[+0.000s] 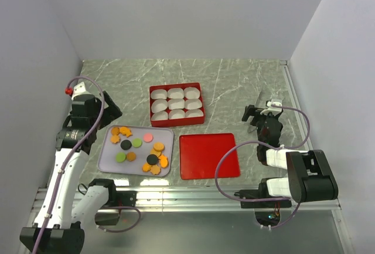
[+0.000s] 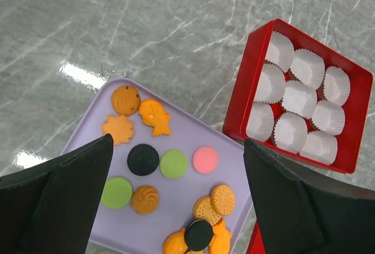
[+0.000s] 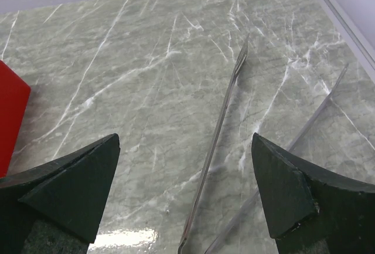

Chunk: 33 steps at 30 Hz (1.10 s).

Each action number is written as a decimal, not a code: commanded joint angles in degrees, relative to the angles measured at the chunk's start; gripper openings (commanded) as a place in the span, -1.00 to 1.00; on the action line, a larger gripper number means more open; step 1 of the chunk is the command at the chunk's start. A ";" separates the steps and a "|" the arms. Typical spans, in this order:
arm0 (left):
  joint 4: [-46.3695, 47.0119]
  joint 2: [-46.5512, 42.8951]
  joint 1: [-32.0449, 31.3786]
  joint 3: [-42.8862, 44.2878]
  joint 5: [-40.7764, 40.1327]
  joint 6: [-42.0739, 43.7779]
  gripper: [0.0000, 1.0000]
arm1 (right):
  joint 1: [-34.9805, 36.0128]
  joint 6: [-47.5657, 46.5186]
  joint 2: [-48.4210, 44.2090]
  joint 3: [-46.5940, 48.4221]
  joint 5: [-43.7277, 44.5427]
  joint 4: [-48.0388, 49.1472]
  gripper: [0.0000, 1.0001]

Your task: Pack the cookies

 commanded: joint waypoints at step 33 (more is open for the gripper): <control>-7.24 0.05 -4.90 3.11 -8.02 -2.30 0.99 | 0.73 22.61 6.02 62.46 7.53 -90.75 0.99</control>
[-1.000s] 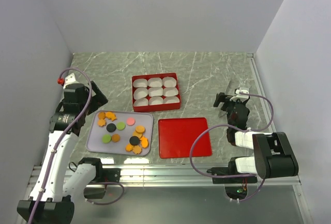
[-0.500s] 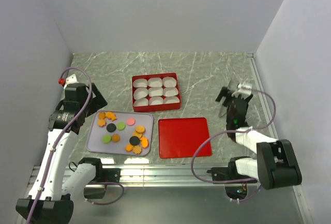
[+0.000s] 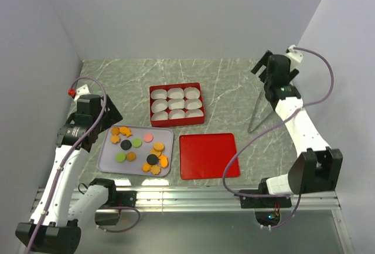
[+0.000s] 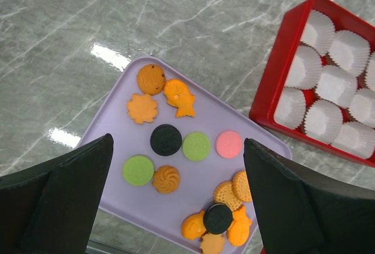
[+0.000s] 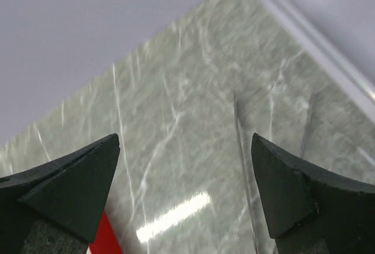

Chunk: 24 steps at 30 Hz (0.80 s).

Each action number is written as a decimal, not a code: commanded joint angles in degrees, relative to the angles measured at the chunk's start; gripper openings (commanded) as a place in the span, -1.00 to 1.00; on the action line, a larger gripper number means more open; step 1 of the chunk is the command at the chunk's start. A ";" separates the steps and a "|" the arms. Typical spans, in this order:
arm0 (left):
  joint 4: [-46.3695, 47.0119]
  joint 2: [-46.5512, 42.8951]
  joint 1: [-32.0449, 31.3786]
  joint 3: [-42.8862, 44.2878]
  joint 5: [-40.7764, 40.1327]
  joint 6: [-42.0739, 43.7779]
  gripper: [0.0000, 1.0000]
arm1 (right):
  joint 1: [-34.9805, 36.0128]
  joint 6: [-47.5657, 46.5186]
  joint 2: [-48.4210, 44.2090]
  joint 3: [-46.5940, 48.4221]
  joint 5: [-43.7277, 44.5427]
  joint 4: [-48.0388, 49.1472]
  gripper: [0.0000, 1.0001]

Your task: Pack the cookies

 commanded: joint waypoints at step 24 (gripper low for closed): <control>1.93 -1.71 -5.32 0.07 -2.08 -1.25 0.99 | -7.17 6.40 19.11 0.74 -24.91 -39.05 1.00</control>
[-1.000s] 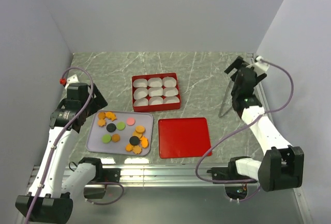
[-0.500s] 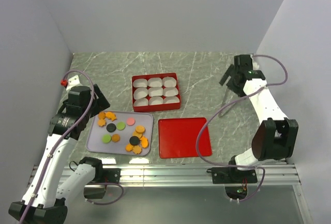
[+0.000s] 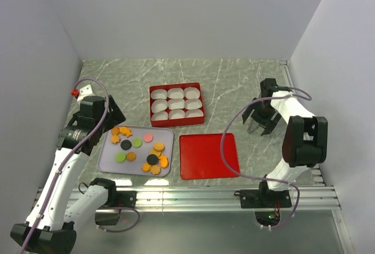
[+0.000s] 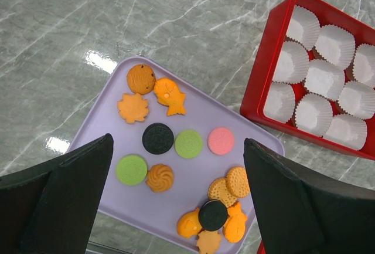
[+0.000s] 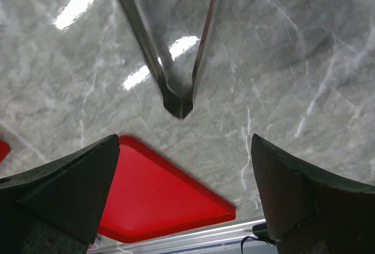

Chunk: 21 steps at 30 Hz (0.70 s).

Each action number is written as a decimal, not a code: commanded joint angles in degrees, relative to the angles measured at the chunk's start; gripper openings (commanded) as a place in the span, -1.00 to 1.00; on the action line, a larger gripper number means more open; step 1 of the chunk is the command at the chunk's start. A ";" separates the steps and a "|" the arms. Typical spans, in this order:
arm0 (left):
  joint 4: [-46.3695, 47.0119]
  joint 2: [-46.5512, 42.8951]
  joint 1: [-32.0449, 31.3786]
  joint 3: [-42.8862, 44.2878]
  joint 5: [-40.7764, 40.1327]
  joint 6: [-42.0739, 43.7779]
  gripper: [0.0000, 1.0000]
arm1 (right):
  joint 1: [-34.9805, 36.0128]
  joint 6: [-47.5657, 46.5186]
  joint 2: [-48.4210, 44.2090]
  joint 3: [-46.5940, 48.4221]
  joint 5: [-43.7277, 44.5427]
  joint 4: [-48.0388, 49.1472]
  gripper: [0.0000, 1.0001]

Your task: Pack the cookies

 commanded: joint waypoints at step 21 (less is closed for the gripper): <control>1.47 0.40 -0.20 0.07 -1.01 -0.69 0.99 | -7.25 -3.63 21.93 19.27 1.81 1.85 1.00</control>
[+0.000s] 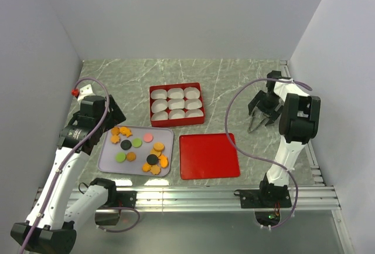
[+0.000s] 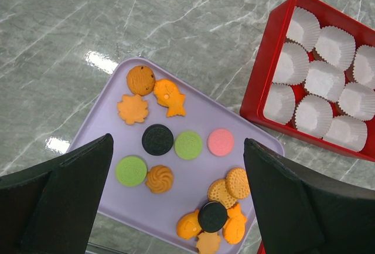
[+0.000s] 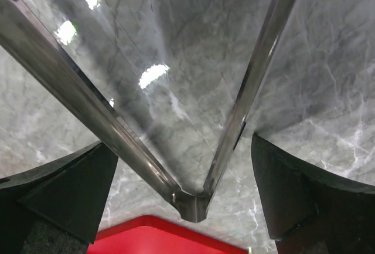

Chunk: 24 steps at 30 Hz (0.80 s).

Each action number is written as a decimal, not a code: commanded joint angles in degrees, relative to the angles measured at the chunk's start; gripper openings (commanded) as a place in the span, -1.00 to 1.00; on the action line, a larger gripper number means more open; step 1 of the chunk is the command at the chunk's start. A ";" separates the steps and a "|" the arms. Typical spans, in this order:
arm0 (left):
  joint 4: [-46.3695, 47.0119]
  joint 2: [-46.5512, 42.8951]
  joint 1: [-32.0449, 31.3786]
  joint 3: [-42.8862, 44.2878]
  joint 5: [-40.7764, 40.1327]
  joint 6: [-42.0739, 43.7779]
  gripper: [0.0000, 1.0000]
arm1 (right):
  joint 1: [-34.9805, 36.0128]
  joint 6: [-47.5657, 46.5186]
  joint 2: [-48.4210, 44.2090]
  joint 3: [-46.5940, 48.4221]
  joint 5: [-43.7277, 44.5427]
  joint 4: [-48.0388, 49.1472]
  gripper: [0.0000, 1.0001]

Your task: Pack the cookies

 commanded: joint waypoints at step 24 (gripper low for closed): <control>1.47 -0.68 -0.55 -0.02 -0.11 -0.20 0.95 | 6.10 -4.52 -12.59 4.18 7.30 -6.83 0.16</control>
